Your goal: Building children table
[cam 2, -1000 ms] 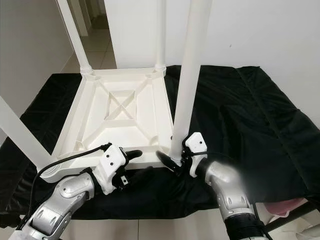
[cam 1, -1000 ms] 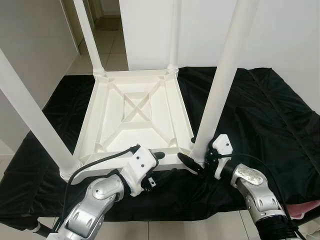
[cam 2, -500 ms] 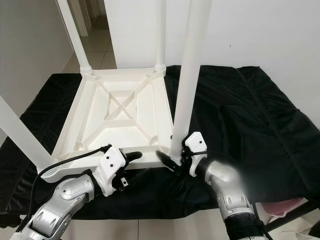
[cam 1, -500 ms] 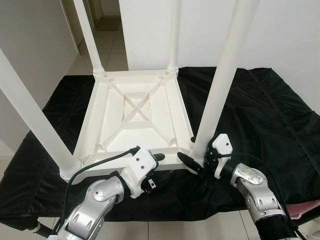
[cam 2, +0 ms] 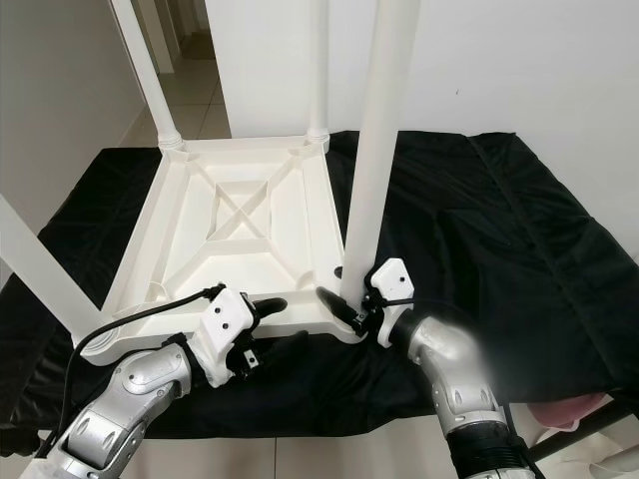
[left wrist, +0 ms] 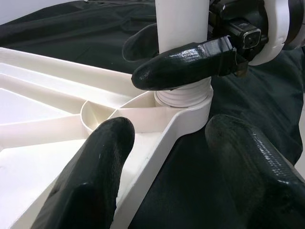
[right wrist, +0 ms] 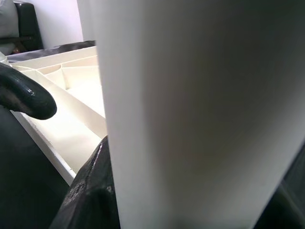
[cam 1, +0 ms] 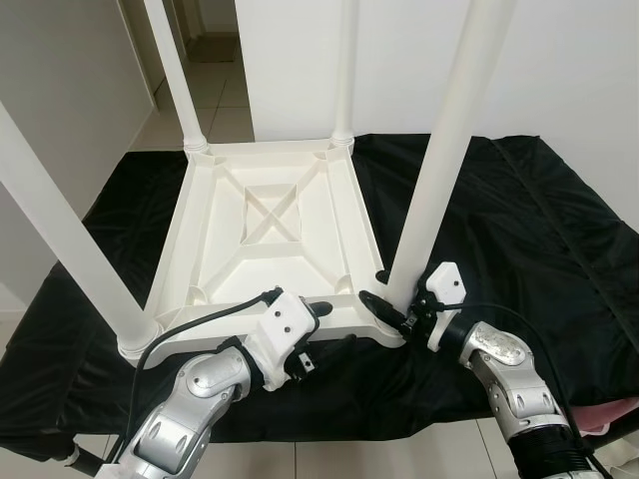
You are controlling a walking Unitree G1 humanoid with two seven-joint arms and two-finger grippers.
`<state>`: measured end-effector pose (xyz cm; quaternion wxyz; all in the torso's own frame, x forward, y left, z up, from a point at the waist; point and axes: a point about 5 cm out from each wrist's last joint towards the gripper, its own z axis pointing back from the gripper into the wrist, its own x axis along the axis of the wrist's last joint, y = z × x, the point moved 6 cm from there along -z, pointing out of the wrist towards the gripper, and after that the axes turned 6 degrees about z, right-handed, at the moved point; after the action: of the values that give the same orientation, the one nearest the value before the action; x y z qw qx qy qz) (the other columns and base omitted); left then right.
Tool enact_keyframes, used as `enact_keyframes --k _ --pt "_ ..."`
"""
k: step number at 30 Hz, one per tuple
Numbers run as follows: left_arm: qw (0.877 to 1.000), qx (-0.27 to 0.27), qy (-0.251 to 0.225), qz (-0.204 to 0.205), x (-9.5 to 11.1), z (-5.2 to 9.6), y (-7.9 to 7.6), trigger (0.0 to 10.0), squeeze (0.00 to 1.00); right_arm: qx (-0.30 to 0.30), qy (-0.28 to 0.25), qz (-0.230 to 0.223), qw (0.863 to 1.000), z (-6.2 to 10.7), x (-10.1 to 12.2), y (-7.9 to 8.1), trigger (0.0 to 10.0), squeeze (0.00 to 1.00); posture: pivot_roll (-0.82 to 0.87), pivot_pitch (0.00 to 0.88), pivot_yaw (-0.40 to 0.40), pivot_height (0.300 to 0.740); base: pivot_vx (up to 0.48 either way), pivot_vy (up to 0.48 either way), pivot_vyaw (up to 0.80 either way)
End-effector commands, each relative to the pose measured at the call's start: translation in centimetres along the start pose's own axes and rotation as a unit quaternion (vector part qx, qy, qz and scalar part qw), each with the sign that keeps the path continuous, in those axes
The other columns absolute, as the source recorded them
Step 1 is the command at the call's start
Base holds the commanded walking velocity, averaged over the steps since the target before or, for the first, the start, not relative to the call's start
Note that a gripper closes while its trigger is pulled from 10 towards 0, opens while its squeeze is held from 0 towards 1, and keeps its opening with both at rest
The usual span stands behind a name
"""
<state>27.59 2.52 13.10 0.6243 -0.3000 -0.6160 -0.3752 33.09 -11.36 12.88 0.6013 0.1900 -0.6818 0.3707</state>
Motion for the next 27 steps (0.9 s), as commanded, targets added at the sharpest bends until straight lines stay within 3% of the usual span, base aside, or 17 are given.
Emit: enact_keyframes --k 1,2,3,8,17,21,27 --pt "1.0 -0.013 0.011 -0.003 -0.4 0.2 -0.2 10.0 0.0 0.008 0.011 -0.012 1.0 -0.2 -0.6 0.6 7.5 0.0 -0.05 0.0 0.05 0.74 0.0 0.0 0.0" --pt "1.0 -0.013 0.011 -0.003 -0.4 0.2 -0.2 10.0 0.0 0.008 0.011 -0.012 1.0 -0.2 -0.6 0.6 7.5 0.0 -0.05 0.0 0.05 0.74 0.0 0.0 0.0" --pt "1.0 -0.012 0.011 -0.003 -0.4 0.3 -0.2 10.0 0.0 0.004 0.011 -0.016 1.0 -0.1 -0.6 0.6 10.0 0.0 -0.05 0.0 0.05 0.74 0.0 0.0 0.0" --pt "1.0 -0.007 0.014 -0.005 -0.4 0.5 0.1 10.0 0.0 -0.017 0.004 -0.029 0.999 0.3 0.0 0.4 10.0 0.0 -0.04 0.0 0.044 0.74 0.0 0.0 0.0" --pt "1.0 0.002 0.011 0.003 -0.5 0.5 0.1 10.0 0.0 -0.121 0.045 -0.023 0.991 0.6 -1.0 0.1 10.0 0.0 -0.05 0.0 0.04 0.74 0.0 0.0 0.0" --pt "1.0 -0.004 0.01 0.003 -0.4 0.3 0.0 10.0 0.0 -0.202 0.049 -0.04 0.977 0.8 -0.7 0.3 10.0 0.0 -0.07 0.013 0.049 0.74 0.0 0.0 0.0" --pt "1.0 -0.007 0.011 0.004 -0.3 0.3 0.0 10.0 0.0 -0.268 0.071 -0.045 0.96 1.7 -1.2 -0.2 10.0 0.0 -0.08 0.021 0.052 0.74 0.0 0.0 0.0"
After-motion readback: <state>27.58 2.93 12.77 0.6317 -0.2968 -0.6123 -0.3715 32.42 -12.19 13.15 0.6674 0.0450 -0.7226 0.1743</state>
